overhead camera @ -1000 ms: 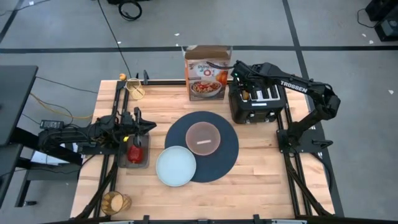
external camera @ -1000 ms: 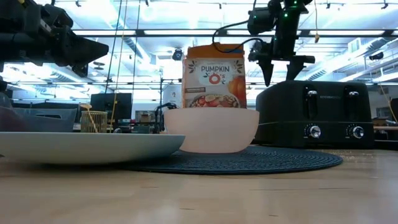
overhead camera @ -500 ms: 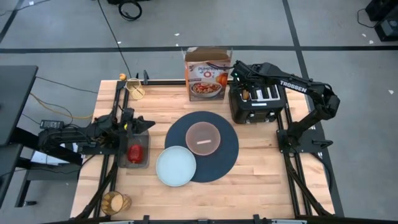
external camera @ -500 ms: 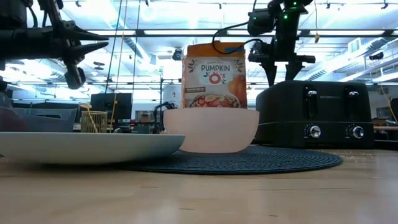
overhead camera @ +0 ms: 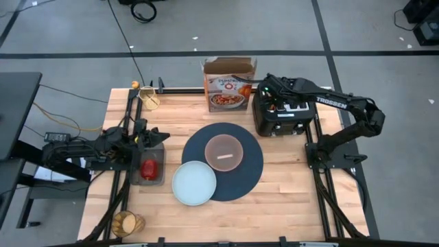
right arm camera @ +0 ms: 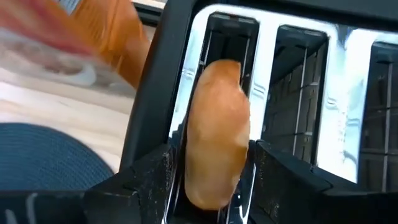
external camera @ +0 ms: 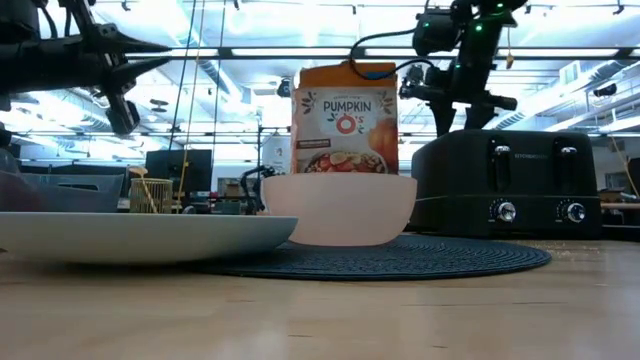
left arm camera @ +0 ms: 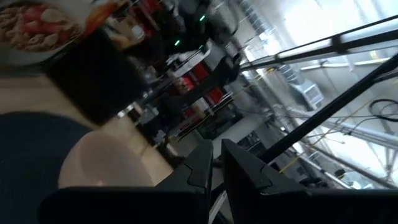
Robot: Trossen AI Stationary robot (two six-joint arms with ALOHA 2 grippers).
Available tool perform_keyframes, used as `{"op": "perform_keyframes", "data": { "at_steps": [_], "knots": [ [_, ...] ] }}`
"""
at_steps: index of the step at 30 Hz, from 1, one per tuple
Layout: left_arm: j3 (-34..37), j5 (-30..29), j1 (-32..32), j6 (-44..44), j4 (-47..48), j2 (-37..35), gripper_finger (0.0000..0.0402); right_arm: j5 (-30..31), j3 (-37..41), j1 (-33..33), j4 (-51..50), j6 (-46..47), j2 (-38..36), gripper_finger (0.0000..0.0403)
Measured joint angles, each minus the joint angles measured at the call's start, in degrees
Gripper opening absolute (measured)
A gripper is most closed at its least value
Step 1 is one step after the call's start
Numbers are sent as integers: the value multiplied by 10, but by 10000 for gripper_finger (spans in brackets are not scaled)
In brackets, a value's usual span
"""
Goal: Arrange a breakfast setting
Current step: Put the toasted bagel from the toaster on the blue plate
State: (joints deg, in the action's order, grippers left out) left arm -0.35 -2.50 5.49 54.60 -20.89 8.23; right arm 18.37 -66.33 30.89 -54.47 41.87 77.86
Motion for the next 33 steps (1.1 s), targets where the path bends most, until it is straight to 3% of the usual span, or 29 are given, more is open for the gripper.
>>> {"op": "perform_keyframes", "data": {
  "at_steps": [9,16,21,28,33],
  "knots": [
    [0,-9,-45,-79,-106,0,41,11,79,-9,120,-49,-48,208],
    [-1,-9,-118,-149,-112,0,41,39,112,-12,163,-74,-51,199],
    [-35,-28,-152,-213,-109,9,41,50,116,-12,185,-93,-52,166],
    [-94,-54,-171,-273,-113,75,32,49,117,-11,184,-116,-60,102],
    [-113,-91,-171,-273,-110,127,40,50,104,-13,169,-123,-92,89]
  ]
}}
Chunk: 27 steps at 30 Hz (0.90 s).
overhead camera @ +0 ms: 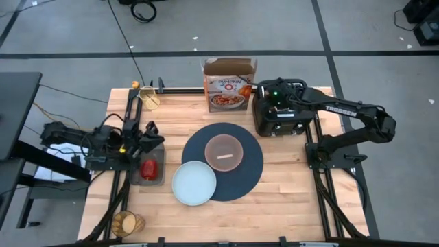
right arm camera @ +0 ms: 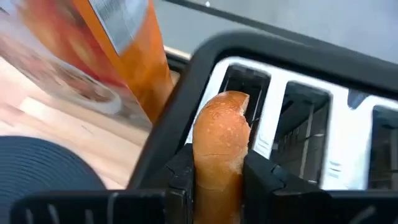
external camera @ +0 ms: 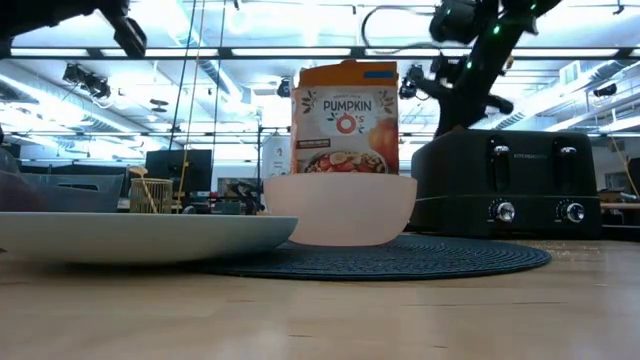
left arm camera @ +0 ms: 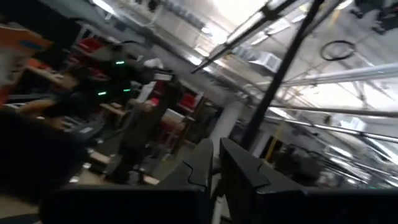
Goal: Arrange a breakfast setting
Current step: Put the toasted bagel from the toaster on the blue plate
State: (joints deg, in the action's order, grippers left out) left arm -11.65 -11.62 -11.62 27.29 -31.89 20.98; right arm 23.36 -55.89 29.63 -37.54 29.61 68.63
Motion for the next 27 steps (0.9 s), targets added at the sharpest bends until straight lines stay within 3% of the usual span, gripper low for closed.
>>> {"op": "perform_keyframes", "data": {
  "at_steps": [5,11,14,16,21,24,27],
  "knots": [
    [-1,-44,0,1,-1,31,84,2,-32,0,-37,-15,-47,86],
    [-2,-51,0,27,-30,61,176,-17,-89,0,-131,-59,-110,85],
    [-2,-49,0,57,-40,81,225,-75,-118,-8,-150,-89,-146,84],
    [-2,-41,0,86,-46,97,246,-148,-135,-18,-143,-109,-165,84],
    [-3,-34,-15,102,-170,168,254,-320,-143,-61,-107,-74,-189,84],
    [-23,-42,-30,83,-255,228,247,-340,-143,-112,-72,-44,-183,84],
    [-64,-66,-42,78,-262,286,247,-328,-143,-169,-10,-19,-165,84]
  ]
}}
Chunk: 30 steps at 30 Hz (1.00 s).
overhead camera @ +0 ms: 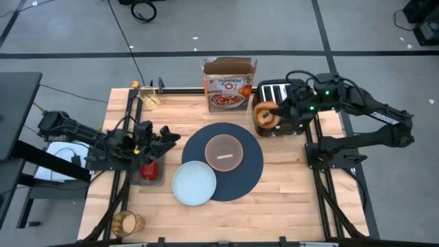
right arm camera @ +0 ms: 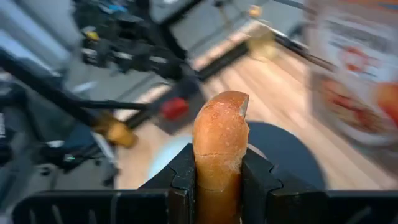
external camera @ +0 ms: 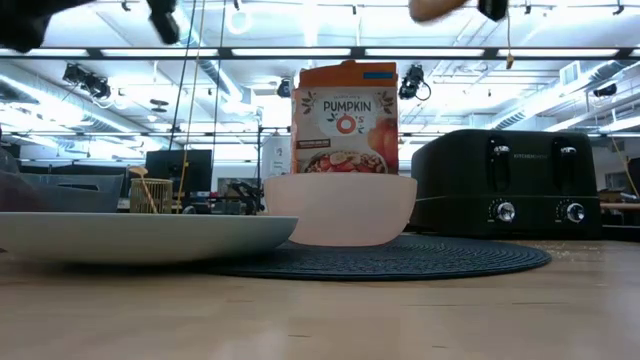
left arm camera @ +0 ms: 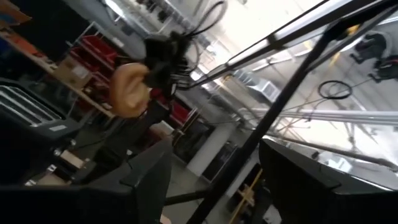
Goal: Arrange a breakfast setting
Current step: Put the toasted bagel from the toaster on the blue plate
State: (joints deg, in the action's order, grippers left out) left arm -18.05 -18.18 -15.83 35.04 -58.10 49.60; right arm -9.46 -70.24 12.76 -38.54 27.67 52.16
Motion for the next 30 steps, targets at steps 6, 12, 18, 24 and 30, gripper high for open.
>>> {"op": "perform_keyframes", "data": {
  "at_steps": [6,12,18,24,30],
  "knots": [
    [-82,-11,-2,0,2,101,260,21,0,-75,152,88,65,84],
    [-128,-13,-1,13,1,169,260,32,0,-138,278,133,126,84],
    [-157,-13,-5,32,-6,220,260,51,0,-177,396,159,180,84],
    [-173,7,-6,4,-15,232,260,93,1,-199,413,175,220,84],
    [-174,15,-6,10,-42,232,260,114,1,-205,455,174,257,84]
  ]
}}
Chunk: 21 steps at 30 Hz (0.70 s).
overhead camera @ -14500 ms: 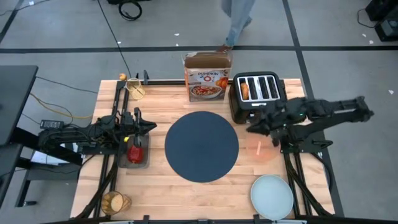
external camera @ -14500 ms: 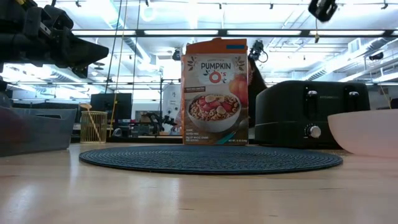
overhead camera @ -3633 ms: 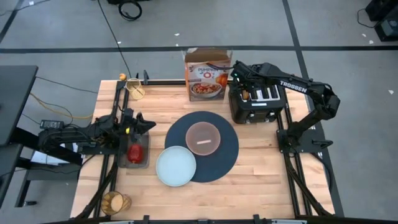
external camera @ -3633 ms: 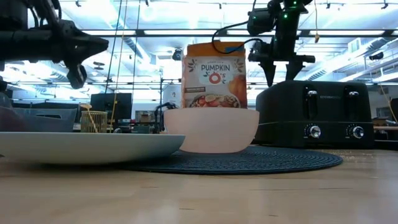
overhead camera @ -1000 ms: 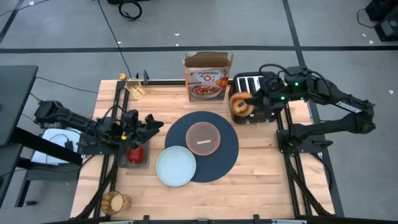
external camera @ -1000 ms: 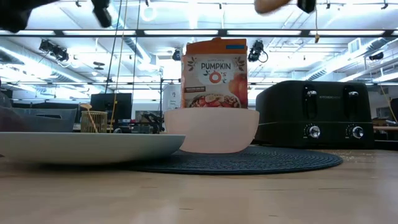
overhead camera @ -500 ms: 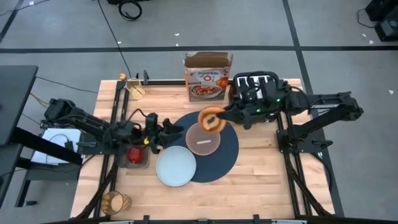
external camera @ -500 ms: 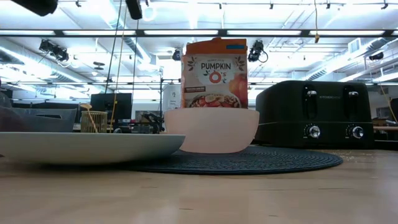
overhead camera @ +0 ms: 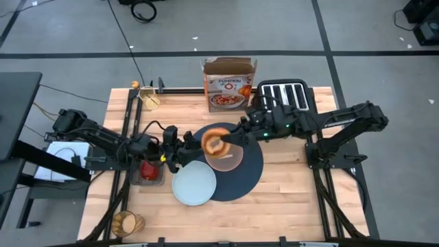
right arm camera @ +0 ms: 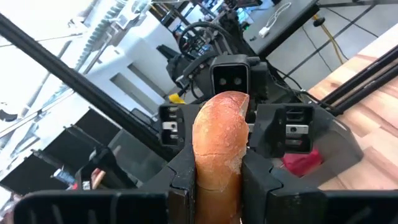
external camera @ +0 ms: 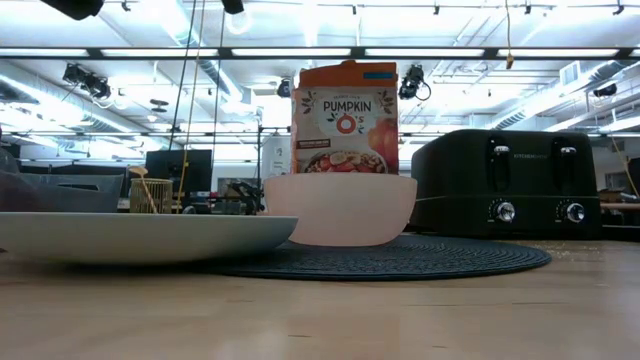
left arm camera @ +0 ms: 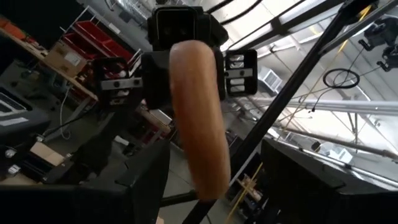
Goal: Arrange a breakfast setting
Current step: Put the toasted bagel from the toaster on the blue plate
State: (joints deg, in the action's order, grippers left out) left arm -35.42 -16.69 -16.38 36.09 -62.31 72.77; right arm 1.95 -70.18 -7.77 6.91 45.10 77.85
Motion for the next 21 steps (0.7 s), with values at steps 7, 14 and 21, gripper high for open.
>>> {"op": "perform_keyframes", "data": {
  "at_steps": [7,14,21],
  "knots": [
    [0,1,0,26,4,0,247,5,0,0,56,4,38,84],
    [0,1,-4,40,0,0,188,2,0,0,77,-16,44,84],
    [0,0,-19,17,20,0,151,5,0,0,77,-34,35,84]
  ]
}}
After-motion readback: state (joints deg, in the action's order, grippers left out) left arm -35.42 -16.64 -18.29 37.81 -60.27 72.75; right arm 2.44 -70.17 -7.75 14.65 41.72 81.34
